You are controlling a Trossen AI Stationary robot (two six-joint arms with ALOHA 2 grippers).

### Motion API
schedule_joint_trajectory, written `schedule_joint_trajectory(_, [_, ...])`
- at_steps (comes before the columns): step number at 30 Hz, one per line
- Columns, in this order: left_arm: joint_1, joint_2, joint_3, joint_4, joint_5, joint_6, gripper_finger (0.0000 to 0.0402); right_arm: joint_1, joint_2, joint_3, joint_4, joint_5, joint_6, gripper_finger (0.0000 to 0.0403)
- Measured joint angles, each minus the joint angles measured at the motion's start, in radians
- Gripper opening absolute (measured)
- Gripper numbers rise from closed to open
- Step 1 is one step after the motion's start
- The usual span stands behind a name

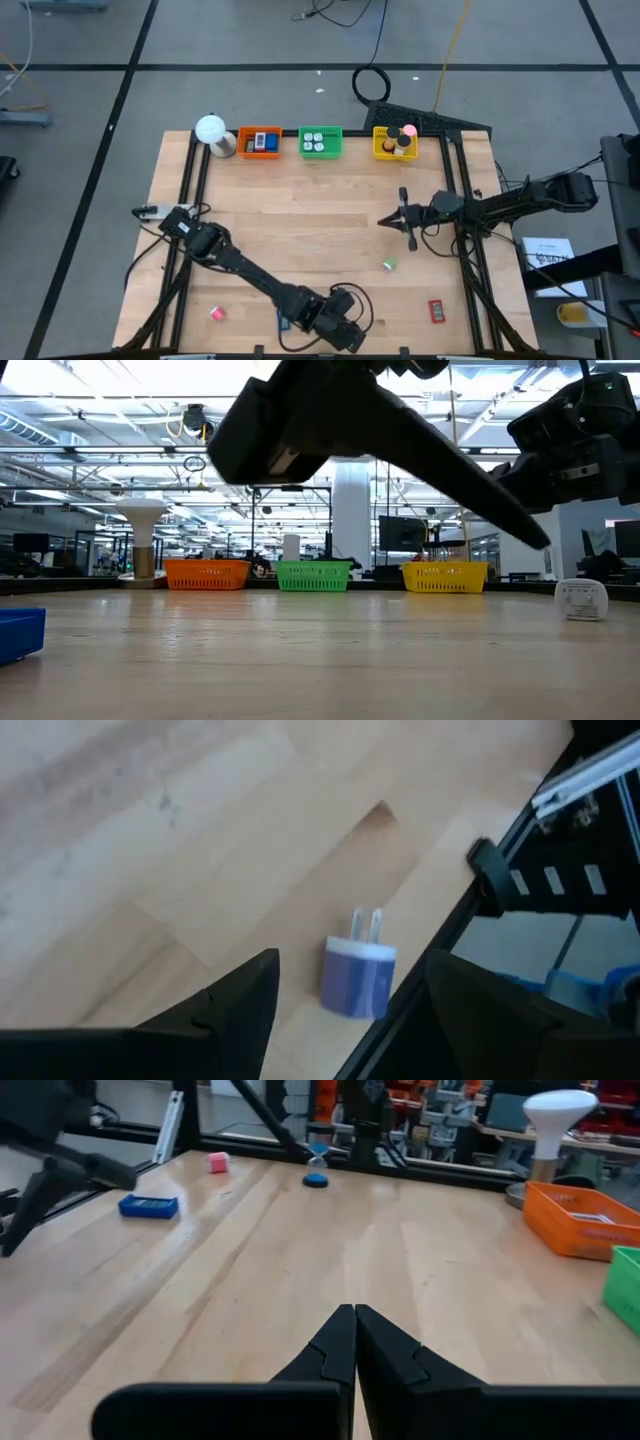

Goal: Pick & Place Office items
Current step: Put the blue charger adapter into the green basket

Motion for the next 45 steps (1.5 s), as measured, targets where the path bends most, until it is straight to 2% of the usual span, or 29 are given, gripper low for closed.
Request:
schedule_joint_trajectory(6, [-0.006,-0.002,0.022,-0.067,-0.012,0.03,0.0255,0.032,0.0,0.0,-0.001,0.002,-0.012,0.0])
schedule_joint_trajectory(8, [-0.021,0.0,0.022,-0.095,-0.045,0.085,0.0241,0.055,0.0,0.0,-0.014,0.002,-0.014,0.0])
schedule_joint_trajectory(10, [-0.044,-0.001,0.018,-0.128,-0.135,0.138,0.0208,0.084,-0.001,0.004,-0.039,0.007,-0.012,0.0])
schedule_joint_trajectory(12, [-0.063,-0.001,-0.001,-0.133,-0.22,0.198,0.0159,0.122,-0.001,0.023,-0.102,0.043,-0.004,0.0])
schedule_joint_trajectory(16, [-0.088,-0.025,-0.059,-0.108,-0.318,0.324,0.0038,0.22,0.0,0.094,-0.295,0.171,0.03,0.0])
schedule_joint_trajectory(17, [-0.094,-0.037,-0.091,-0.087,-0.336,0.343,0.002,0.247,0.0,0.115,-0.344,0.208,0.042,0.0])
schedule_joint_trajectory(20, [-0.097,-0.067,-0.247,0.102,-0.323,0.447,0.0014,0.319,0.008,0.176,-0.45,0.316,0.081,0.0])
schedule_joint_trajectory(23, [-0.09,-0.118,-0.472,0.442,-0.283,0.586,0.0005,0.362,0.024,0.244,-0.545,0.367,0.131,0.0])
schedule_joint_trajectory(27, [-0.068,-0.224,-0.785,0.95,-0.255,0.732,0.0008,0.391,0.069,0.361,-0.699,0.37,0.205,0.0])
schedule_joint_trajectory(32, [-0.055,-0.334,-1.102,1.325,-0.252,0.847,0.0003,0.458,0.167,0.517,-0.857,0.368,0.293,0.0])
schedule_joint_trajectory(35, [-0.053,-0.378,-1.221,1.45,-0.281,0.908,0.0008,0.511,0.271,0.602,-0.91,0.361,0.351,0.0001])
schedule_joint_trajectory(38, [-0.041,-0.377,-1.3,1.559,-0.286,0.98,0.0005,0.554,0.379,0.671,-0.951,0.299,0.439,0.0013])
schedule_joint_trajectory(40, [-0.027,-0.38,-1.336,1.646,-0.286,1.012,0.0003,0.578,0.455,0.725,-0.959,0.24,0.486,0.0031])
schedule_joint_trajectory(45, [0.012,-0.377,-1.39,1.677,-0.298,1.046,0.0014,0.645,0.599,0.85,-0.969,0.125,0.511,0.0099])
